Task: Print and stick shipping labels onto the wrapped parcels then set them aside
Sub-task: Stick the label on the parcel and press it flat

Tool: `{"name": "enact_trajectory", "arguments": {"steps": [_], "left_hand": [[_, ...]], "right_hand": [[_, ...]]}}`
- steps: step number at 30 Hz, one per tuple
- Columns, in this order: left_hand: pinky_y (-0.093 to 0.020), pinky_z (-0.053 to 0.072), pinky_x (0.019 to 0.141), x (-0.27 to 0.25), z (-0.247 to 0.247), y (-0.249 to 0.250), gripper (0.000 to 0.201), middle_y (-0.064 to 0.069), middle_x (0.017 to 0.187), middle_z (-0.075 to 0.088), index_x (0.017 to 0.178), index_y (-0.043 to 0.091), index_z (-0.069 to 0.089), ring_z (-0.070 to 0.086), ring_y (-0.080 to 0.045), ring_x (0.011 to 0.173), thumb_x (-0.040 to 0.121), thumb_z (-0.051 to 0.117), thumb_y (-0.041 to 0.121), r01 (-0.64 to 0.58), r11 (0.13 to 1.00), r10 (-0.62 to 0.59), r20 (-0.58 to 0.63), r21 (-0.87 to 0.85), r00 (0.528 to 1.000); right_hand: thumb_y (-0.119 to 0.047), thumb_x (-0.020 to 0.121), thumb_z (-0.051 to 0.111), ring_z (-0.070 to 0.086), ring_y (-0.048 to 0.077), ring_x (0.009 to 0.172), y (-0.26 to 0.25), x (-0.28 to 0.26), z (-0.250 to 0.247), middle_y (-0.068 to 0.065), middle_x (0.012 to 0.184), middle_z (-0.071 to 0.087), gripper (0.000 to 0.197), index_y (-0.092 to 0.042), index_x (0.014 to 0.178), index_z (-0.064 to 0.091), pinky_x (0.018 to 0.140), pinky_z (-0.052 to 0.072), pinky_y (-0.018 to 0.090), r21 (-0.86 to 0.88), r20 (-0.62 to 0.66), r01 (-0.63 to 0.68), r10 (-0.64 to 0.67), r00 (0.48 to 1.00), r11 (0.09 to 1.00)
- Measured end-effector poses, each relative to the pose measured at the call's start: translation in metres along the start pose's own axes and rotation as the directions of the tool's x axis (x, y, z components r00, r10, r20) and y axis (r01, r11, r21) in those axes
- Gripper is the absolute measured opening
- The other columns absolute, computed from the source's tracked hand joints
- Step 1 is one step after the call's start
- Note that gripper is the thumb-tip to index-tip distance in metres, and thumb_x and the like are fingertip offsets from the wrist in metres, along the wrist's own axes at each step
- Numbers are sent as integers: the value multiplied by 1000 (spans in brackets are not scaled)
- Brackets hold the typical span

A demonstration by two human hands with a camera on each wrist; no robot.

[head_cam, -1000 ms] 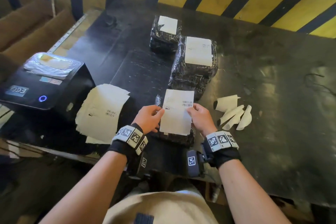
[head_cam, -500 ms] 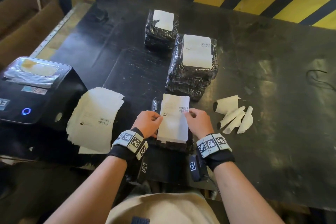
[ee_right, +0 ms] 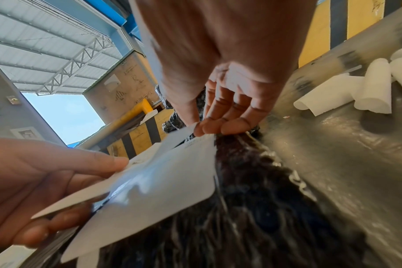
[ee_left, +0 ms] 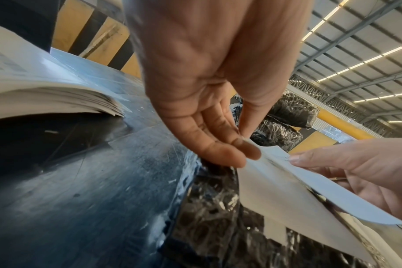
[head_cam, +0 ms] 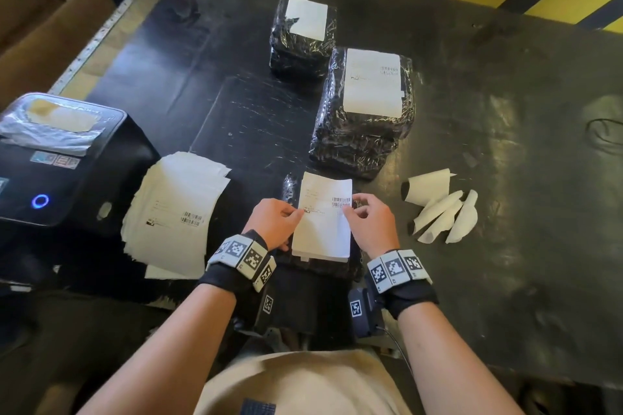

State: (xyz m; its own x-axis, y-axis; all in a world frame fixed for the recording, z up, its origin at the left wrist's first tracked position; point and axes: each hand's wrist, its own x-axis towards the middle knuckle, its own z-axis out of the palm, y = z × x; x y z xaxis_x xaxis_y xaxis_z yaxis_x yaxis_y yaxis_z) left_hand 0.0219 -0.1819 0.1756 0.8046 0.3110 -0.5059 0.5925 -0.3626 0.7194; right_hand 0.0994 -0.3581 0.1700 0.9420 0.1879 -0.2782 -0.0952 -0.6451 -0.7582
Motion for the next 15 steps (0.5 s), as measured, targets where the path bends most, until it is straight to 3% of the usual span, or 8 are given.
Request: {"name": "enact_trajectory", "arguments": {"steps": [9, 15], "left_hand": [[-16, 49, 47, 1, 3, -1, 30, 2, 84, 66, 113, 12, 66, 63, -10, 53, 97, 52, 33, 4, 999, -4, -2, 41, 1000], [-16, 49, 48, 3, 4, 0, 31, 0, 88, 66, 116, 12, 65, 64, -11, 55, 97, 53, 33, 25, 998, -25, -1, 53, 1000]], "right_hand": [[-25, 91, 64, 63, 6, 75, 6, -1, 3, -10, 73, 65, 18, -23, 108, 59, 70, 50, 24, 6, -38, 20, -20, 999, 1000], [-24, 92, 63, 58, 3, 72, 9, 2, 4, -15, 73, 59, 20, -21, 112, 61, 64, 43, 15, -12, -36, 29, -30, 999, 999]]}}
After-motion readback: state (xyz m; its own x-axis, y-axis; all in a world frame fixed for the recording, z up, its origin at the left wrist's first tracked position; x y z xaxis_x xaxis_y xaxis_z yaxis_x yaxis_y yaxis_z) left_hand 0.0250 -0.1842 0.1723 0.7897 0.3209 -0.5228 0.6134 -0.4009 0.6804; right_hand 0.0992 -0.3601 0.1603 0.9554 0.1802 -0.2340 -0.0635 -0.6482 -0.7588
